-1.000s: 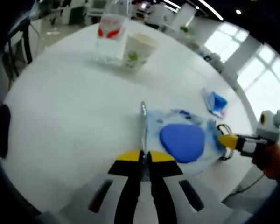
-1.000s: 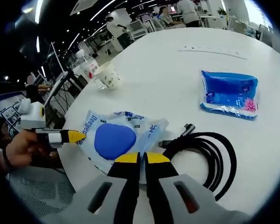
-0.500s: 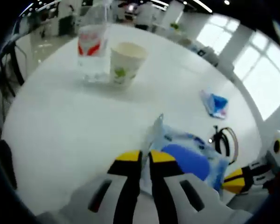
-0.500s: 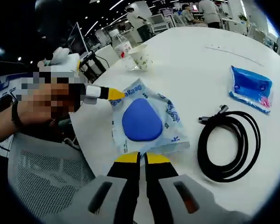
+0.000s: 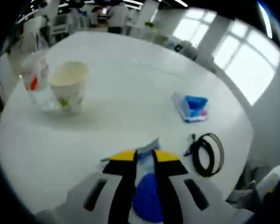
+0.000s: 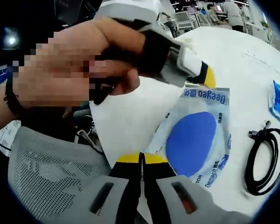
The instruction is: Arrange the tabletop items into an orderly group along one side of the table until the central work area is clear of visible clutter.
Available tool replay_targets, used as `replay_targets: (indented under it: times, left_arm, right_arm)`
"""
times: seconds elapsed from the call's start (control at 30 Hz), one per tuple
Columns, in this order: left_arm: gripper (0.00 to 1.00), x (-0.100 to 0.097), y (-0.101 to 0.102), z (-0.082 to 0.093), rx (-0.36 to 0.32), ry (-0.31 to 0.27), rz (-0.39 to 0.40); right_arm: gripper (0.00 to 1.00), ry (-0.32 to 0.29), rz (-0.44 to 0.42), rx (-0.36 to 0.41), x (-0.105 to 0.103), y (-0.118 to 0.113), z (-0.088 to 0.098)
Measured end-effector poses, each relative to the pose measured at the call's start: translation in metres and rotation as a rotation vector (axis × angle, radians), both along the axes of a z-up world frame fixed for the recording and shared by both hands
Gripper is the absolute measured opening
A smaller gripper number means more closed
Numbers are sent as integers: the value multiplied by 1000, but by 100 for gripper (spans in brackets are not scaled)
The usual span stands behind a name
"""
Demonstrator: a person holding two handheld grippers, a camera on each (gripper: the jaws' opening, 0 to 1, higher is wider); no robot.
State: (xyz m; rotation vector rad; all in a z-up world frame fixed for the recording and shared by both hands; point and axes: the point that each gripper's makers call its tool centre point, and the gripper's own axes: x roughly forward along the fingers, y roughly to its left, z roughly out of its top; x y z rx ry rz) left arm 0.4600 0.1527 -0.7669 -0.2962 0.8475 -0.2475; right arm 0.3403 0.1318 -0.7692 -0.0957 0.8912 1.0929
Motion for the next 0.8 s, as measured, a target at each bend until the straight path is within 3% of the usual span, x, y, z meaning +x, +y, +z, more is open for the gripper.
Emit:
replay_targets:
  times: [0.17, 0.27, 0.33, 0.5, 0.6, 0.73, 0.8]
  left_arm:
    - [21, -37, 24, 4, -65, 50, 155]
    - [21, -67, 26, 2, -65, 90, 169]
    - [21, -91, 20, 0, -45, 142, 137]
    - [21, -129, 0, -2, -20, 228, 49]
    - [24, -139, -9, -1, -6, 235, 16]
    - [28, -154, -15, -3, 116, 233, -116]
    - [31, -156, -23, -2, 105, 215, -173]
  right_arm:
    - [5, -50, -74, -37, 52, -37, 1]
    - [13, -61, -100, -48, 77, -50, 1]
    - [19, -75, -99, -50, 91, -53, 0]
    - [25, -111, -50, -66, 115, -45, -6]
    - [30, -112, -27, -85, 127, -38, -14]
    - [31, -119, 15, -78, 139, -25, -20]
    - [32, -114, 26, -89, 143, -24, -25]
